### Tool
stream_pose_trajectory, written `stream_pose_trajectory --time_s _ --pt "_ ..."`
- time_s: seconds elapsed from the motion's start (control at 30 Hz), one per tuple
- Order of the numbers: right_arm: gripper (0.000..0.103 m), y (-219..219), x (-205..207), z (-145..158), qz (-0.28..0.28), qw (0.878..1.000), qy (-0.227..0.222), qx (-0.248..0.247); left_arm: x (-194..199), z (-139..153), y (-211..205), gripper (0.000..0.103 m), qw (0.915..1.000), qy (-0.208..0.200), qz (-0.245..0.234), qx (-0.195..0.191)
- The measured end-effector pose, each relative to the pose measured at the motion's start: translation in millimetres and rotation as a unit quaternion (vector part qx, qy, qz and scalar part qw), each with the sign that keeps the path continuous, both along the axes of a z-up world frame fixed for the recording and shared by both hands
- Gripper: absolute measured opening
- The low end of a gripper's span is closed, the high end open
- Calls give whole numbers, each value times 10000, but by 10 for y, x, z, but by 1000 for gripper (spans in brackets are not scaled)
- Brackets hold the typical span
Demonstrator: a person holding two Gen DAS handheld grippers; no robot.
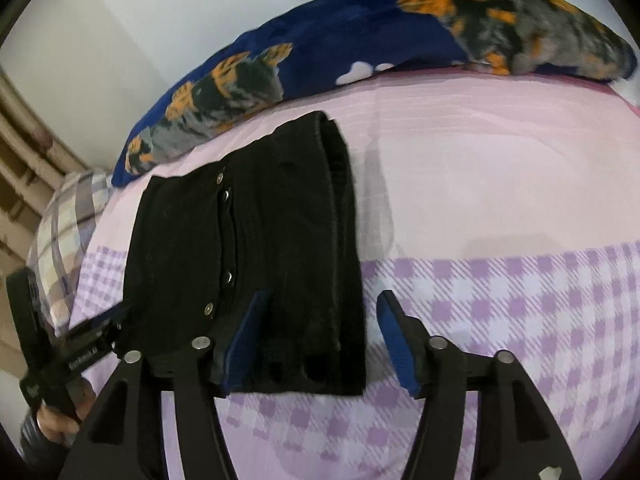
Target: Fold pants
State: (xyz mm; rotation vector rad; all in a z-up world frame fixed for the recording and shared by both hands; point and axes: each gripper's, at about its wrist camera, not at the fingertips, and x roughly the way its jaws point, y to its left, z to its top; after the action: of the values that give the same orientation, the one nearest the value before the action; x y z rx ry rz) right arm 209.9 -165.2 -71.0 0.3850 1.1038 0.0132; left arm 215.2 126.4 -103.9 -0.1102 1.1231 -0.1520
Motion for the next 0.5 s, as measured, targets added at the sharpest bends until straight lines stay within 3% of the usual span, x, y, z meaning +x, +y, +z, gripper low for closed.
stream_pose_trajectory --time_s 0.27,0.37,0.5 --pt "62 57 -339 82 -185 9997 -45 -177 -364 217 -54 50 9995 -186 186 154" --pt "62 90 -481 104 -235 9996 -72 -128 -503 288 -82 57 9993 -235 215 199" --pt "67 164 -663 189 -295 9989 -175 -335 -702 357 -142 59 9987 -321 219 344"
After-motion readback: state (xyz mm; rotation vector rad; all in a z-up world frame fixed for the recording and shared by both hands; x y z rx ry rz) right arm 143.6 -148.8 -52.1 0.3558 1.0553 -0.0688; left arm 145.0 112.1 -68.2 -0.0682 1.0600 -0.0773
